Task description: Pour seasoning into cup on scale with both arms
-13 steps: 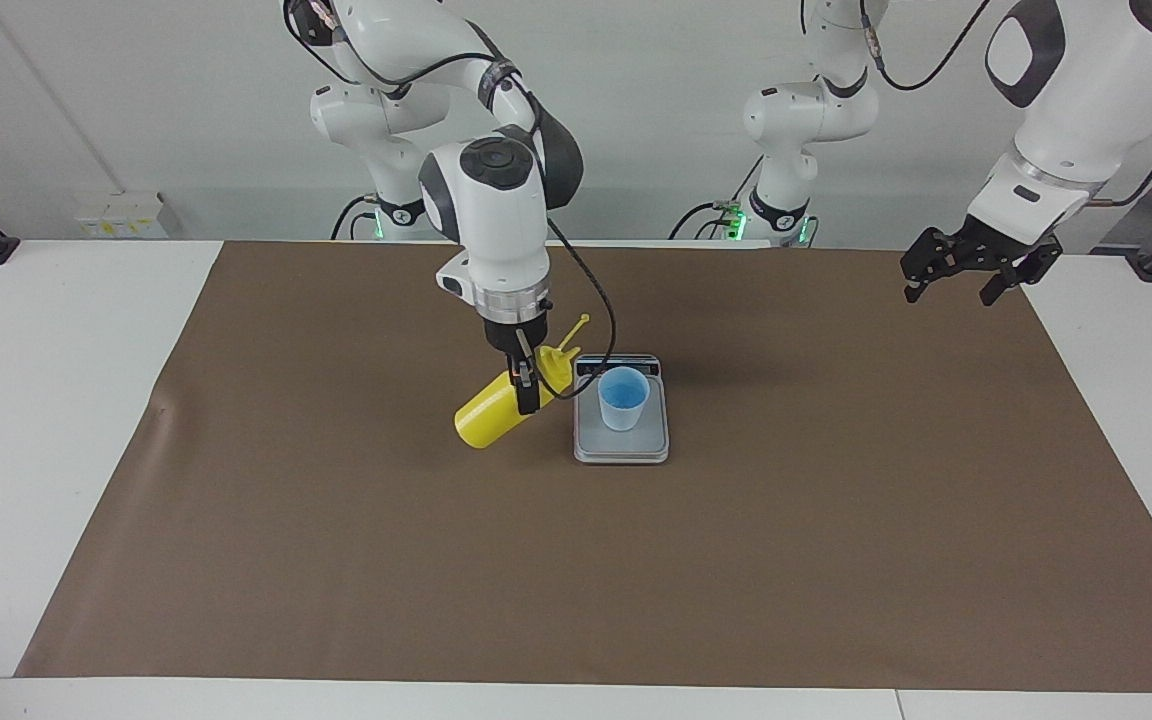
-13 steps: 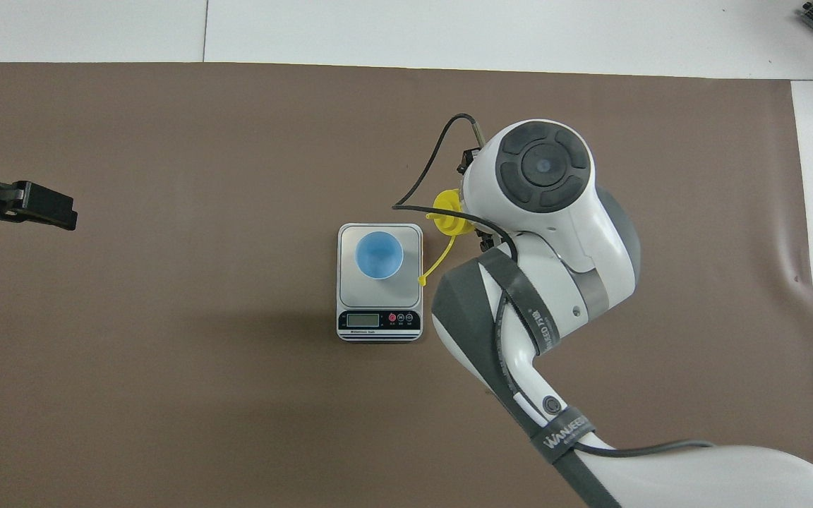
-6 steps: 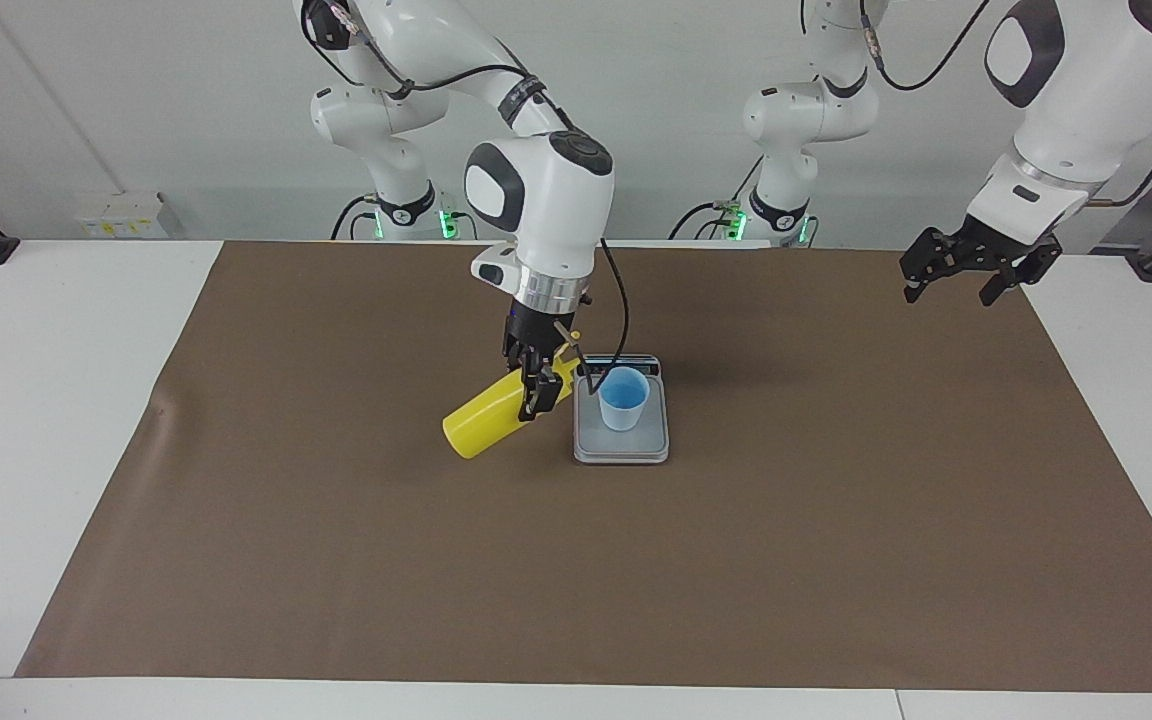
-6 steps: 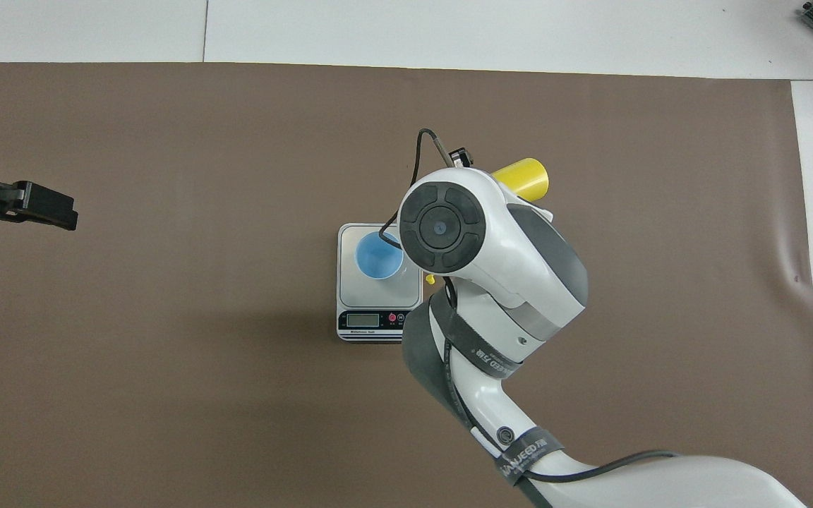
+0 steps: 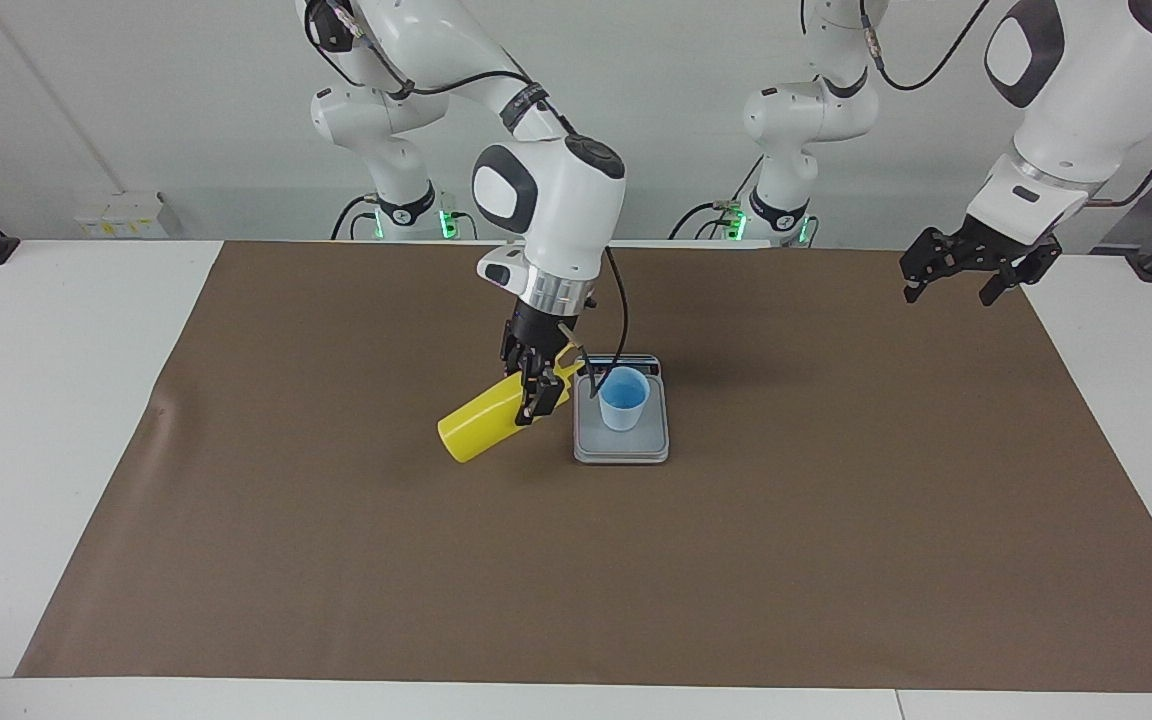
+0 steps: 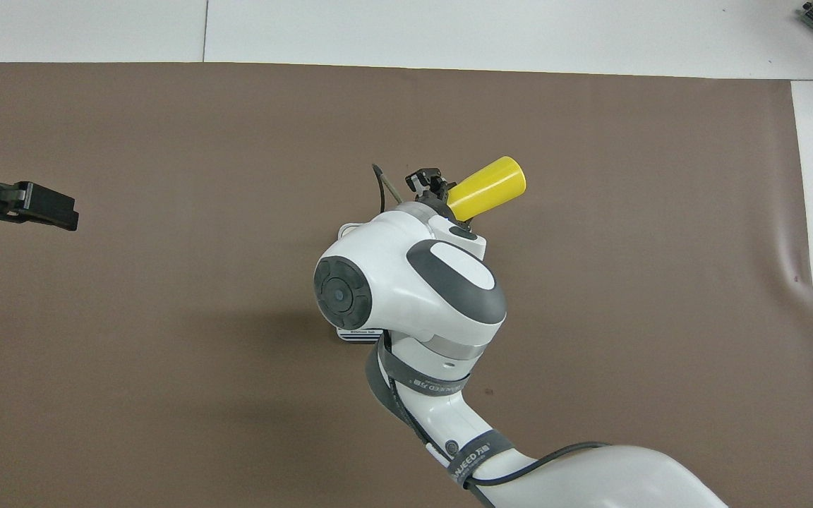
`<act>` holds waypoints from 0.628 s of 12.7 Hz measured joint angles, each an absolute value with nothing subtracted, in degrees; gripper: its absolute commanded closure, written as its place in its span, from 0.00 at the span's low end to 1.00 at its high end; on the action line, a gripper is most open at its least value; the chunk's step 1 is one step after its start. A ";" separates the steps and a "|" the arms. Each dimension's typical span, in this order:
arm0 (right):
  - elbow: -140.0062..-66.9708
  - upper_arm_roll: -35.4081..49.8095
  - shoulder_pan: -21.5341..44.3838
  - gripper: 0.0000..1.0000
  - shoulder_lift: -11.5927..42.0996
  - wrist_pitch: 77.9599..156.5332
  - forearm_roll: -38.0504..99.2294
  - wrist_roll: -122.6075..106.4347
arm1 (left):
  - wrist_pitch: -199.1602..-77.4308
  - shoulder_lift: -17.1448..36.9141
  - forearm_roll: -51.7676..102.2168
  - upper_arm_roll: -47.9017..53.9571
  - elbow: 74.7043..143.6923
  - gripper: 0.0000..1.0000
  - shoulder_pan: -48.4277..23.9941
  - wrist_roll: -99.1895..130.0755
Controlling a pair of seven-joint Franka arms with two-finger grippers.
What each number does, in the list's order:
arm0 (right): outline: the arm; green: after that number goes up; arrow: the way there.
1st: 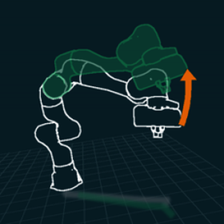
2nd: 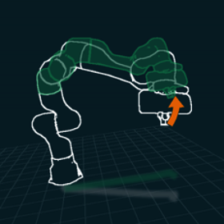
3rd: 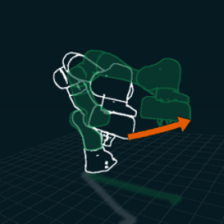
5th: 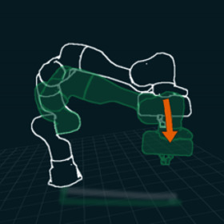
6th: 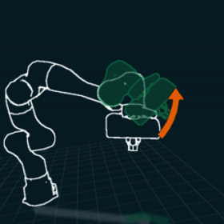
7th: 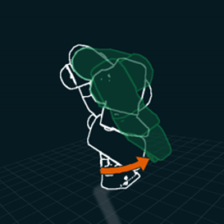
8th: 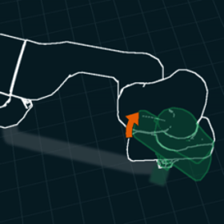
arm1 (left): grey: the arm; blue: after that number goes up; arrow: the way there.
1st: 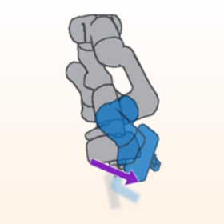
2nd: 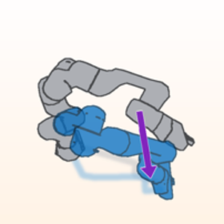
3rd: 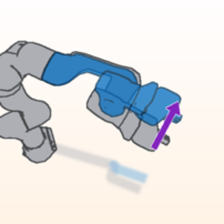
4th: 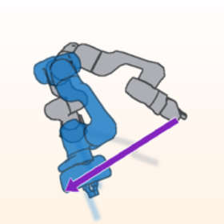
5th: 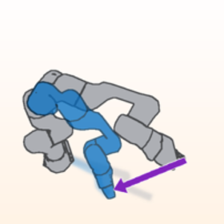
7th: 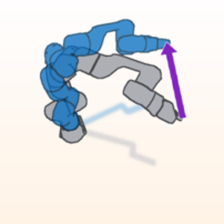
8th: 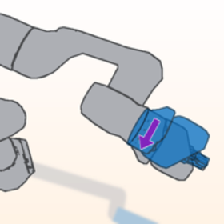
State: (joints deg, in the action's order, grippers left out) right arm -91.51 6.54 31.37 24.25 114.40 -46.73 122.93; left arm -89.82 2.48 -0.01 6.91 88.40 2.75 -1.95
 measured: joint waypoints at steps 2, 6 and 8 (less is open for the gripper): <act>-91.65 6.53 31.40 1.00 24.33 112.19 -49.96 122.95 | -89.83 2.48 -0.01 6.92 88.42 0.00 2.75 -1.95; -91.93 6.54 32.55 1.00 24.46 111.85 -51.37 122.95 | -90.02 2.48 -0.01 6.96 88.57 0.00 2.75 -1.95; -91.93 6.54 33.17 1.00 24.47 111.85 -53.08 123.69 | -90.05 2.45 -0.01 6.96 88.59 0.00 2.75 -1.94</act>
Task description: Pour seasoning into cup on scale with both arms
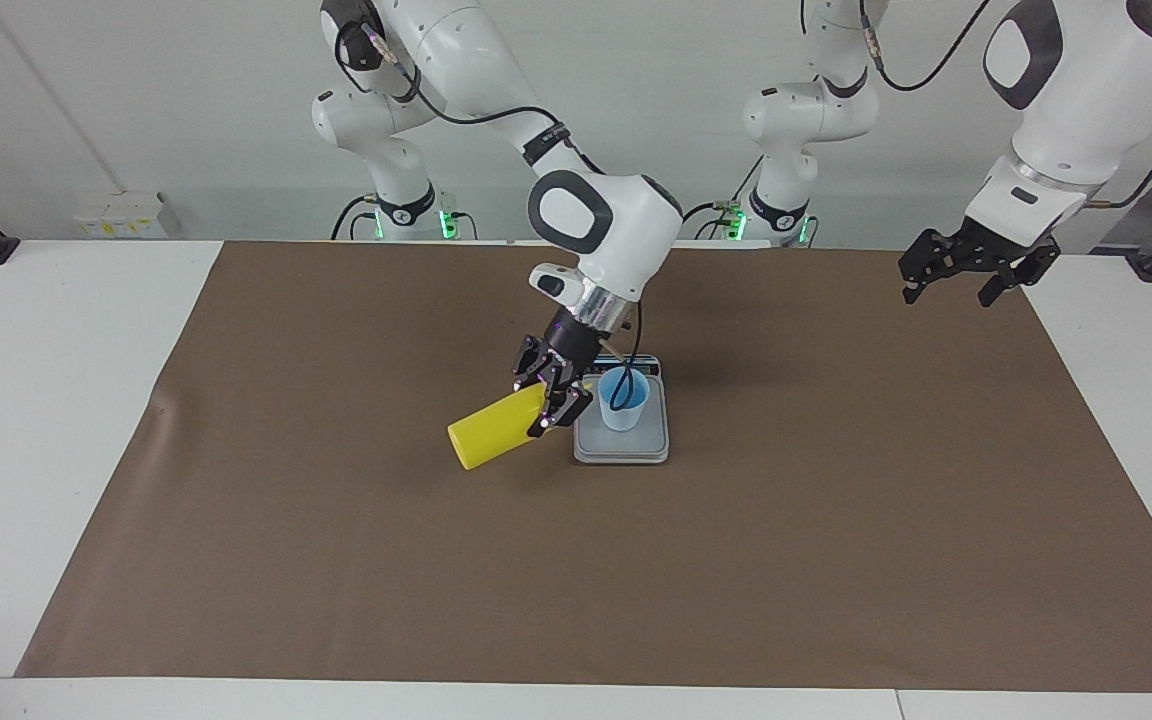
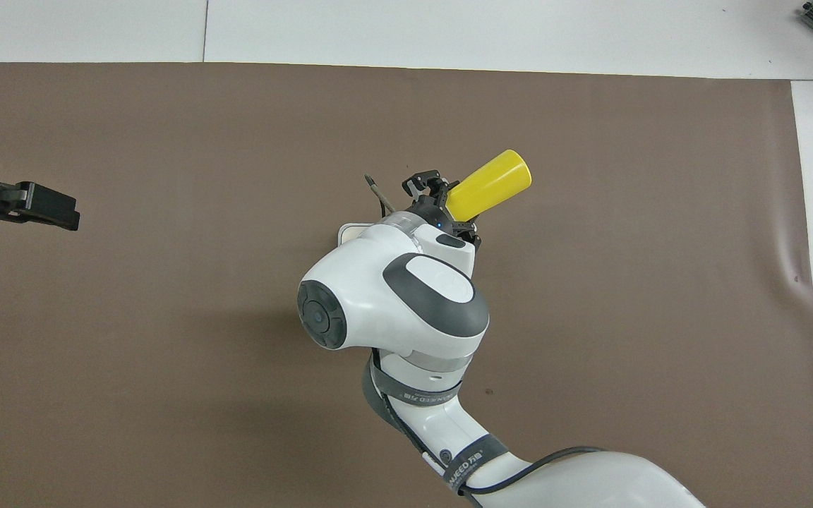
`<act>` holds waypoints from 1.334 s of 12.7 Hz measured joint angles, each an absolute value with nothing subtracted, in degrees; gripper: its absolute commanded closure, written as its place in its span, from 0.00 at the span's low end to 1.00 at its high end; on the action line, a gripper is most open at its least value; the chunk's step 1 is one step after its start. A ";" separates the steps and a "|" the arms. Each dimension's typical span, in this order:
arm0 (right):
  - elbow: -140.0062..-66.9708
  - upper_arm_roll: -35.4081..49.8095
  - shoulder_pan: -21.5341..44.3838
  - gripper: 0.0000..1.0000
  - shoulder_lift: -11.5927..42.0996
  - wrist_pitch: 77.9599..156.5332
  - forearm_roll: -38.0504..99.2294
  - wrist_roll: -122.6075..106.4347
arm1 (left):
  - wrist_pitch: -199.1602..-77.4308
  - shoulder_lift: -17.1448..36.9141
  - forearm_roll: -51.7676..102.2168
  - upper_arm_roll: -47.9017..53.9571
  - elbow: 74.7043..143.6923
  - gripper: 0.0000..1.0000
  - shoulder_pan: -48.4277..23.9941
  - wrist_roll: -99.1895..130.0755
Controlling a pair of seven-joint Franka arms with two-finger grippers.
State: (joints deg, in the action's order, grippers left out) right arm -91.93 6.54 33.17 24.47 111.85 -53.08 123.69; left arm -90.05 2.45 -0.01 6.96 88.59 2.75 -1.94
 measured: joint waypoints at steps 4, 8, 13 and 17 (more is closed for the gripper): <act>-91.98 6.56 34.05 1.00 25.87 112.27 -59.45 127.46 | -90.06 2.44 -0.01 6.98 88.61 0.00 2.74 -1.93; -91.98 6.57 34.21 1.00 26.50 113.68 -60.00 128.95 | -90.07 2.44 -0.01 6.99 88.61 0.00 2.74 -1.92; -93.88 6.60 34.40 1.00 26.64 115.16 -60.08 128.96 | -90.12 2.44 0.05 7.24 88.61 0.00 2.73 -1.93; -94.96 6.60 34.39 1.00 26.65 115.47 -60.71 129.15 | -90.18 2.41 0.97 7.40 88.61 0.00 2.73 -1.93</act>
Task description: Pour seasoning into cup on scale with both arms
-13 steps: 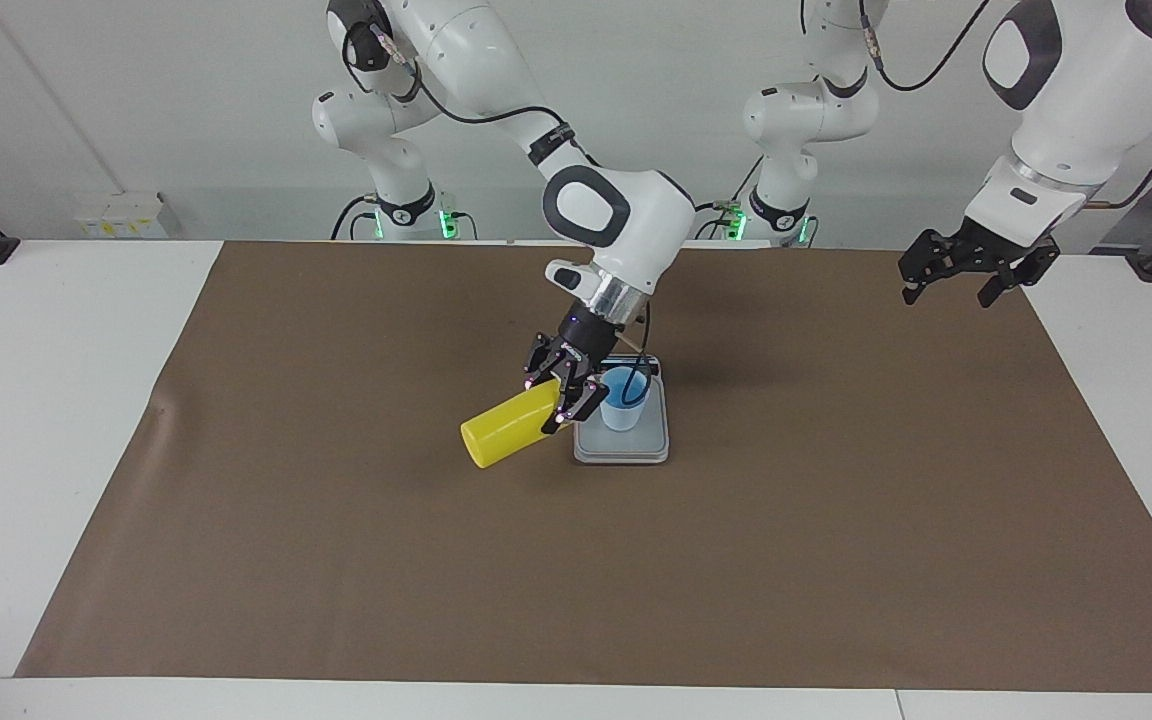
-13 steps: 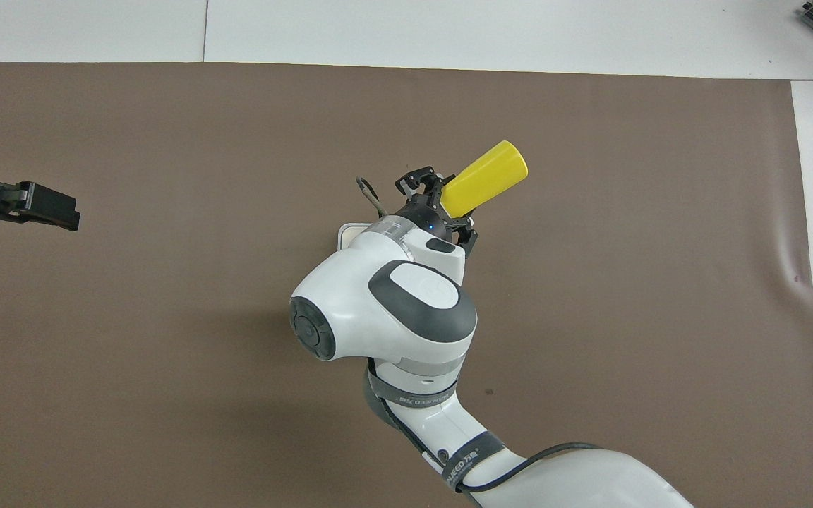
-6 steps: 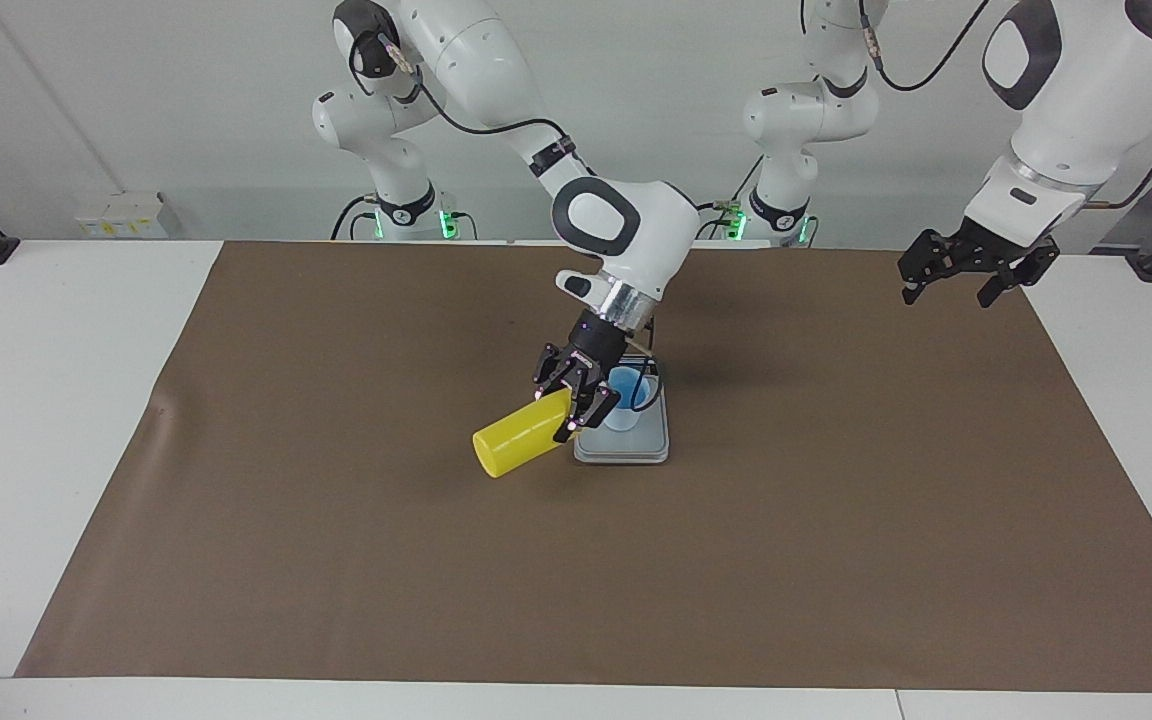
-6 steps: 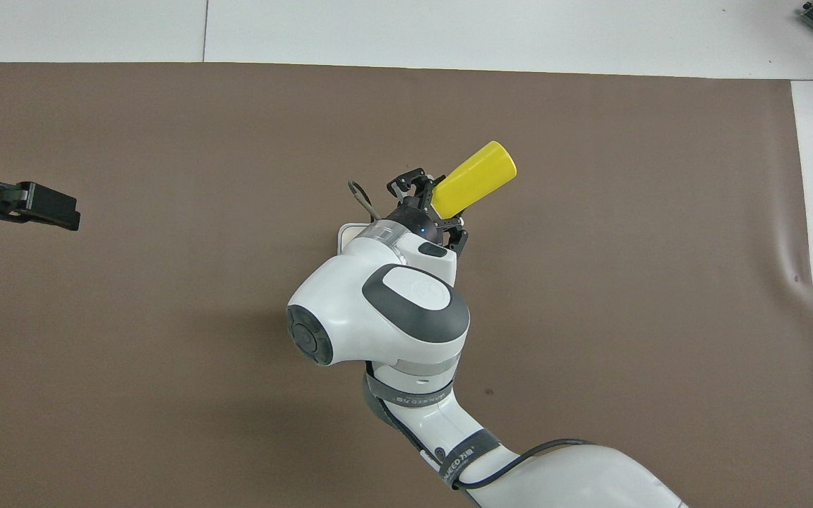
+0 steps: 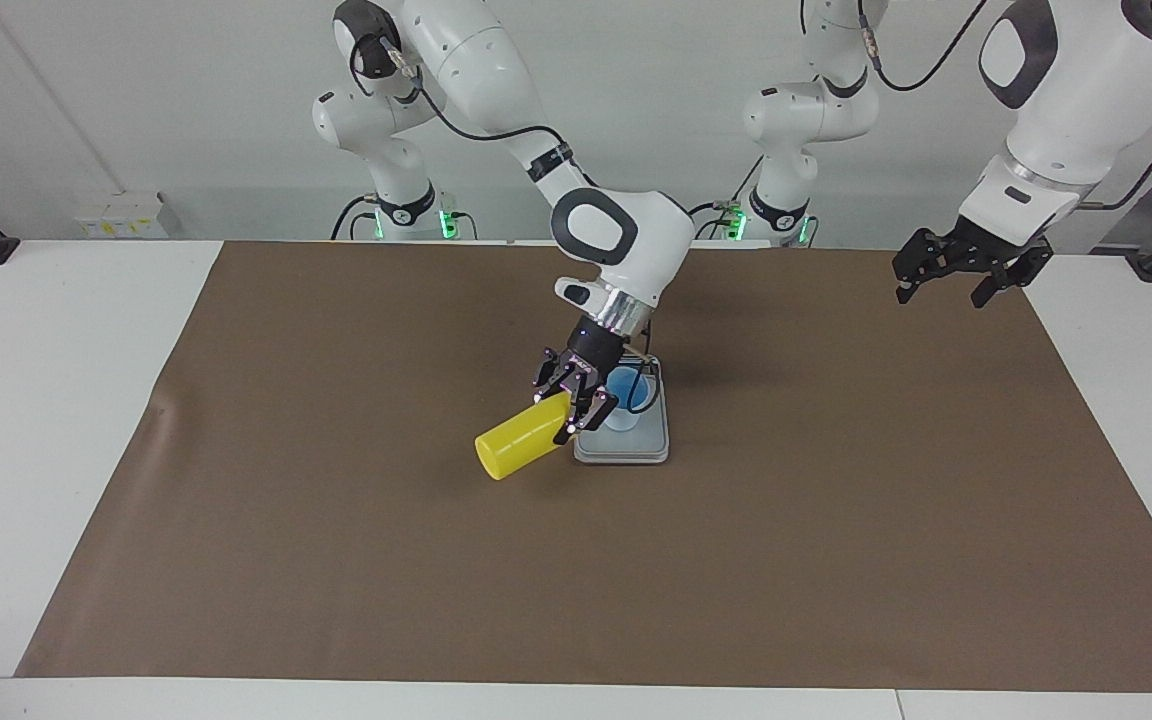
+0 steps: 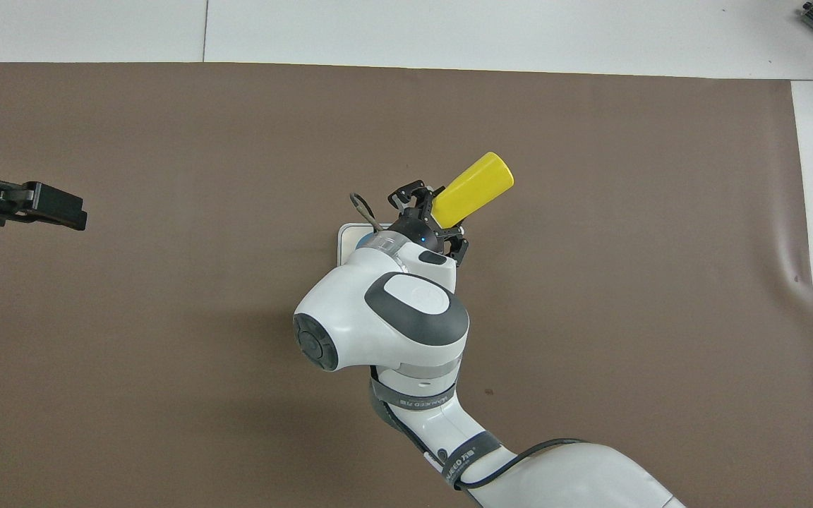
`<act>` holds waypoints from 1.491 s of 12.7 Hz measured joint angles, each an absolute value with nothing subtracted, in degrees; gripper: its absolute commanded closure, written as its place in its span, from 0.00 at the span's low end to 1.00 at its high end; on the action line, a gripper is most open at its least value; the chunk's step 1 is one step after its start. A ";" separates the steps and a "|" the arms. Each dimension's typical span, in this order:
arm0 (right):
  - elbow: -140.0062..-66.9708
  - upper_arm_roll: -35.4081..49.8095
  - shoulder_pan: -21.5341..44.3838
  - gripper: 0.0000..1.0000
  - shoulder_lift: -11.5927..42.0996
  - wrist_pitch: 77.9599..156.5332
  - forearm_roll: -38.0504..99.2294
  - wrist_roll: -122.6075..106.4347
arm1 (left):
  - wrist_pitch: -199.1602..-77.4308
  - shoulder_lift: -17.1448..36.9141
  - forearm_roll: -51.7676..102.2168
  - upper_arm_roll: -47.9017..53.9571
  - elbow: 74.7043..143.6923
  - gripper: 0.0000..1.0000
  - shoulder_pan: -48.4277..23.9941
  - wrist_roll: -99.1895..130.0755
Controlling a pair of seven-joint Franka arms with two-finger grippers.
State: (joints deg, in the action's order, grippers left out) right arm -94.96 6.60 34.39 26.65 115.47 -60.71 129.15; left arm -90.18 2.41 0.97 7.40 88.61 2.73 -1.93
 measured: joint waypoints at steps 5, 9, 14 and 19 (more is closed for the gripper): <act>-94.93 6.60 34.39 1.00 26.65 115.62 -60.73 129.22 | -90.52 2.40 1.25 7.39 88.61 0.00 2.73 -1.92; -94.09 6.61 34.32 1.00 26.40 115.62 -60.47 129.99 | -90.64 2.39 1.29 7.39 88.61 0.00 2.73 -1.92; -91.87 6.48 32.81 1.00 23.93 115.78 -49.04 130.14 | -90.65 2.39 1.29 7.39 88.61 0.00 2.73 -1.91; -91.80 6.46 27.44 1.00 18.81 116.97 -33.39 124.39 | -90.65 2.39 1.29 7.39 88.61 0.00 2.73 -1.91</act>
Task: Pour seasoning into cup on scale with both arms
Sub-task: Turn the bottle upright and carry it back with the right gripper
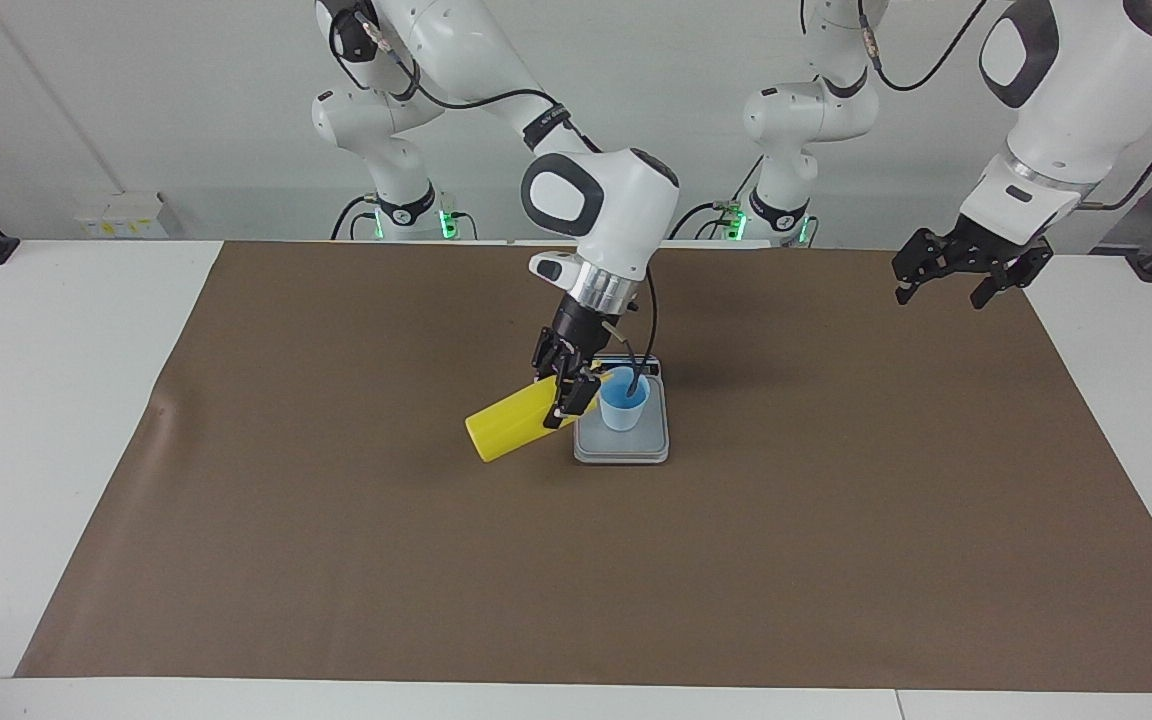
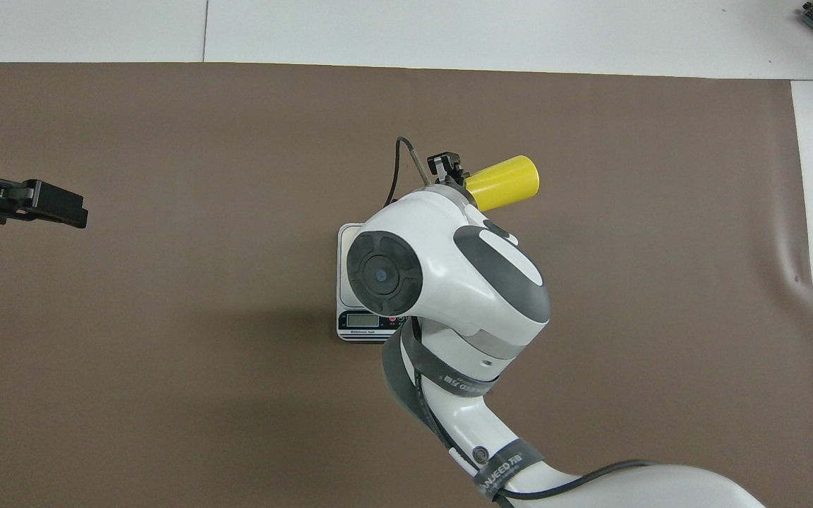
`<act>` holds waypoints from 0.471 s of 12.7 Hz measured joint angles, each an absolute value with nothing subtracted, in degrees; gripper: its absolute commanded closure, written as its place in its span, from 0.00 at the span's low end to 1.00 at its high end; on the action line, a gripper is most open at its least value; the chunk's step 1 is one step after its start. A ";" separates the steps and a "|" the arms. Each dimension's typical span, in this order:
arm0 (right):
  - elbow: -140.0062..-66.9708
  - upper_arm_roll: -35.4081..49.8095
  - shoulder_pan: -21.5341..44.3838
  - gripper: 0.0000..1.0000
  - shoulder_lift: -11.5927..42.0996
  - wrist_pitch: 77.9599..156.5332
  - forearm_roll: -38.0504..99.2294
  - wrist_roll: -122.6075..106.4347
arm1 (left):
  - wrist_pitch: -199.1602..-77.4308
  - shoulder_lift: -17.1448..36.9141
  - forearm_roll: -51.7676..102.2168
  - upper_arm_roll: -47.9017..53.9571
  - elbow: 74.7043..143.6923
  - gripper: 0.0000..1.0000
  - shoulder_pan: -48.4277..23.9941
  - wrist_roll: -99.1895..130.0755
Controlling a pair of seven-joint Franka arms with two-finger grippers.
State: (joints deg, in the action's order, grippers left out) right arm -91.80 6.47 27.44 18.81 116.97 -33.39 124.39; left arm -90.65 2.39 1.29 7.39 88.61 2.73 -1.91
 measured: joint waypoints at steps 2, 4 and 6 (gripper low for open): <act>-91.78 6.41 24.75 1.00 16.80 117.01 -22.95 118.32 | -90.65 2.39 1.29 7.40 88.61 0.00 2.73 -1.92; -91.77 6.36 21.44 1.00 14.80 117.02 -14.30 113.00 | -90.65 2.39 1.29 7.41 88.61 0.00 2.73 -1.91; -91.78 6.31 17.89 1.00 13.13 116.99 -5.85 107.03 | -90.65 2.39 1.29 7.41 88.62 0.00 2.73 -1.92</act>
